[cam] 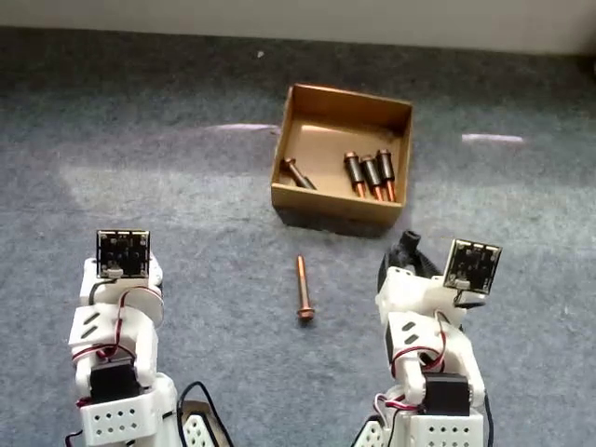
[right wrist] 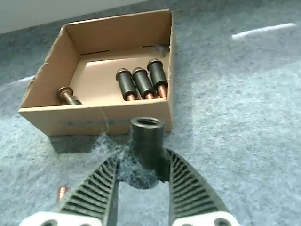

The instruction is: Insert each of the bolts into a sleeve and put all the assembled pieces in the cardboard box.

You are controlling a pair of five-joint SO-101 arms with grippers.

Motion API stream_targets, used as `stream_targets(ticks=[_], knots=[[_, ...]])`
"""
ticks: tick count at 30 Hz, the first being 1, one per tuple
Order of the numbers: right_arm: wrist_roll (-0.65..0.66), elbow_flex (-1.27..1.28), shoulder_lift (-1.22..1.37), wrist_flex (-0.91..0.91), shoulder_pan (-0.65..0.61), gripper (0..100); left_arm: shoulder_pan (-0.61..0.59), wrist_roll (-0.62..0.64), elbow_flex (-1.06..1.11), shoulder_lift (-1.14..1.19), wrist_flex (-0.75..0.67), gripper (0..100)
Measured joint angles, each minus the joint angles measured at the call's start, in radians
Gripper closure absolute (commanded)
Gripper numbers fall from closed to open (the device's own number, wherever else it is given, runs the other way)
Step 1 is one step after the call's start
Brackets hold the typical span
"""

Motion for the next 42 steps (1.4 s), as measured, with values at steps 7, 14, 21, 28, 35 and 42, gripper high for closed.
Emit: stream_targets(ticks=[7,14,21,28,35,42], knots=[[0.0,0.0,0.0,0.0,0.035,99.3,0.11,-0.063,-0.017,0.0,0.064,98],[0.0,0.0,0.0,0.0,0.04,99.3,0.307,-0.124,-0.218,0.0,0.347,96],[0.0,0.0,0.0,0.0,0.04,99.3,0.465,-0.189,-0.296,0.0,0.466,96],[0.0,0.0,0.0,0.0,0.04,99.3,0.539,-0.224,-0.416,0.245,0.474,96],[0.0,0.0,0.0,0.0,0.04,99.3,0.623,-0.259,-0.628,0.684,0.476,96],[0.0,0.0,0.0,0.0,0.04,99.2,0.684,-0.144,-0.786,1.036,0.45,95]])
